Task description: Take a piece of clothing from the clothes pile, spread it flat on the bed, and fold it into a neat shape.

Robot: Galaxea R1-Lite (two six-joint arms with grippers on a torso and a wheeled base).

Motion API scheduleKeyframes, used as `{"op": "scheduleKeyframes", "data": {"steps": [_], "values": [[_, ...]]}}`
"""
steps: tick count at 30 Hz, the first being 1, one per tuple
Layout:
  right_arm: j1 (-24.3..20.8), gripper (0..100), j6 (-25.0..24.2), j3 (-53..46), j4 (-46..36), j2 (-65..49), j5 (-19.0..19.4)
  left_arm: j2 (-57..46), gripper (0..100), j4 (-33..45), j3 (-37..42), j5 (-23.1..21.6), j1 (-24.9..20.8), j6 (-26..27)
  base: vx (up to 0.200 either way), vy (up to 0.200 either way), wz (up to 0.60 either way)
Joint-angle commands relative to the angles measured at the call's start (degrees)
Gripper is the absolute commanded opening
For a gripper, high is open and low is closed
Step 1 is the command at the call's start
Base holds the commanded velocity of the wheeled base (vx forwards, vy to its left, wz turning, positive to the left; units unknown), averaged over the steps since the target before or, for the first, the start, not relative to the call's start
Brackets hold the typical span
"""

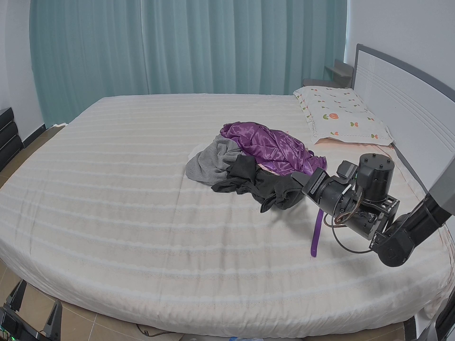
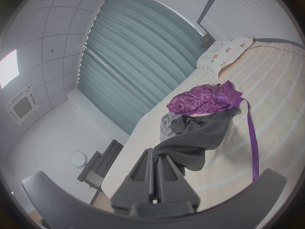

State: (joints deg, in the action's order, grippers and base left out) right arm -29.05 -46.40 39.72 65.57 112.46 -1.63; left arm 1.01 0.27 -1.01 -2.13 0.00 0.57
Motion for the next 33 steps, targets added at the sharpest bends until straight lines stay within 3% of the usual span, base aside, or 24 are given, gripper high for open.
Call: {"op": "scheduleKeyframes", "data": {"steps": [1, 14, 15, 17, 18, 24, 25, 26, 29, 33], "values": [[-1.01, 0, -0.1, -2.54, 0.08, -5.5, 0.05, -1.01, 100, 0.0, 1.01, -0.06, 0.0, 0.13, 0.0, 0.0, 0.0], [-2.41, 0, 0.43, -0.34, -0.18, -16.31, 0.05, -1.01, 100, -1.94, -1.27, -0.24, 0.0, 0.04, 0.0, 0.0, 0.0], [-2.94, 0, 0.78, -0.17, -0.53, -17.36, 0.23, 4.35, 100, -4.4, -12.08, -0.59, 0.0, -5.58, 0.0, 0.0, 0.0], [-3.65, 0, 0.96, -0.17, -0.53, -17.71, 0.4, 9.27, 100, -4.4, -16.48, -2.09, 0.18, -7.25, 0.0, 0.0, 0.0], [-3.73, 0, 0.96, -0.25, -0.45, -17.71, 0.4, 9.97, 100, -4.4, -16.65, -2.44, 0.09, -7.16, 0.0, 0.0, 0.0], [-5.32, 0, 1.66, 0.62, -1.15, -20.88, 0.75, 28.34, 100, -5.28, -15.95, -16.94, -0.88, -6.2, 0.0, 0.0, 0.0], [-5.32, 0, 1.66, 0.62, -1.15, -20.88, 0.75, 28.34, 100, -5.28, -15.95, -16.94, -0.88, -6.2, 0.0, 0.0, 0.0], [-6.46, 0, 2.28, 0.27, -1.15, -21.4, 0.84, 34.67, 100, -6.07, -16.13, -19.66, -0.88, -5.49, 0.0, 0.0, 0.0], [-6.55, 0, 2.8, 0.36, -1.15, -22.37, 0.93, 42.49, 100, -8.79, -16.21, -21.51, -2.2, -4.09, 0.0, 0.0, 0.0], [-7.16, 0, 2.72, -0.34, -1.15, -23.07, 1.37, 59.63, 100, -17.06, -16.04, -21.42, -8.7, -3.65, 0.0, 0.0, 0.0]]}}
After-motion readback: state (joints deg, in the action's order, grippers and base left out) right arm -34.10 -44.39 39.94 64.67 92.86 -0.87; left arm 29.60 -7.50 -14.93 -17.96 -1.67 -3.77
